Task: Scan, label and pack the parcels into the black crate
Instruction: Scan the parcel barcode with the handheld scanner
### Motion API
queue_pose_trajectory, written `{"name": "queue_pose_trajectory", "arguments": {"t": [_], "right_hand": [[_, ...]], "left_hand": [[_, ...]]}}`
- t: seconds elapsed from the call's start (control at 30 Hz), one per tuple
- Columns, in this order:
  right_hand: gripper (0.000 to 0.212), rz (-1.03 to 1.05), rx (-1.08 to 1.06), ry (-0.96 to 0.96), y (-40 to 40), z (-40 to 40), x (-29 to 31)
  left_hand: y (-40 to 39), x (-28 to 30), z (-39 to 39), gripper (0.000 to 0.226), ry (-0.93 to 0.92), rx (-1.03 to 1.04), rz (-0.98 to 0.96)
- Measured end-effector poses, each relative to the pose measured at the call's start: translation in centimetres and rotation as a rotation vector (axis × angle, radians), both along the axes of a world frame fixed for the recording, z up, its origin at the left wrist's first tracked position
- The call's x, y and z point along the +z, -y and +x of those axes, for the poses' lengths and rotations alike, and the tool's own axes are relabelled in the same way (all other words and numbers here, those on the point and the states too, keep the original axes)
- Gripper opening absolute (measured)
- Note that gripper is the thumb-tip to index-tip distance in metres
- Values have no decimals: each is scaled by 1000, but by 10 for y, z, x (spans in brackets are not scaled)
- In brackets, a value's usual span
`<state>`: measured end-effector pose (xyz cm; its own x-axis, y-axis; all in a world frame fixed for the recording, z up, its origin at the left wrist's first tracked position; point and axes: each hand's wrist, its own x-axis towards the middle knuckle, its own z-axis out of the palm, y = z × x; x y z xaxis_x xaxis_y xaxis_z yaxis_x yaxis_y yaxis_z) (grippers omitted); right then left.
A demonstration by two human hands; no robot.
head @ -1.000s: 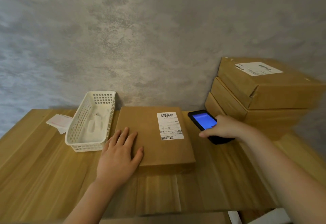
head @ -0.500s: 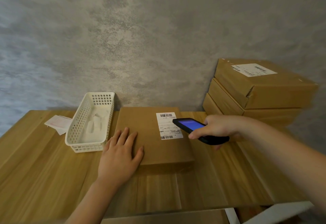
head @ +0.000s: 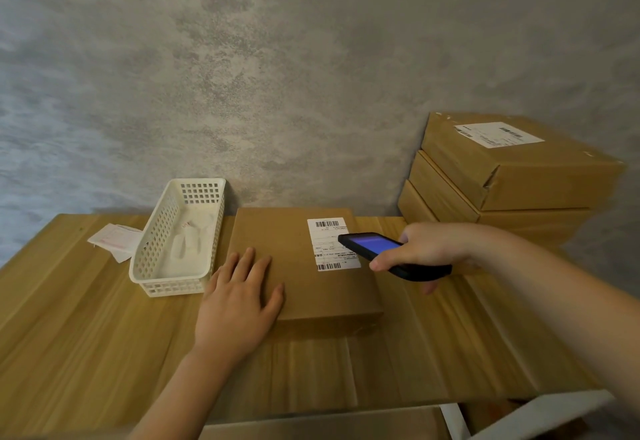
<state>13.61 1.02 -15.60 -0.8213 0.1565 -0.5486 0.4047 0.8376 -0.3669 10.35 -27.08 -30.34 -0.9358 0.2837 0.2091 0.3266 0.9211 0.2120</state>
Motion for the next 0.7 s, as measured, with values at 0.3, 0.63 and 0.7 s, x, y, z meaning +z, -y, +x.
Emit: {"name": "queue_pose_trajectory", "arguments": {"t": [0.3,0.63,0.7], "right_hand": [[63,-16,-48,-24,-7,-1,-6],[58,239,-322,-284,-39,-23,-110],[74,356,-337,-270,-41,-29,-128]], "left_hand": [[0,0,0,72,-5,0,12],[-1,3,1,74,3,-1,23],[-1,3,2,73,-2,2,24]]}}
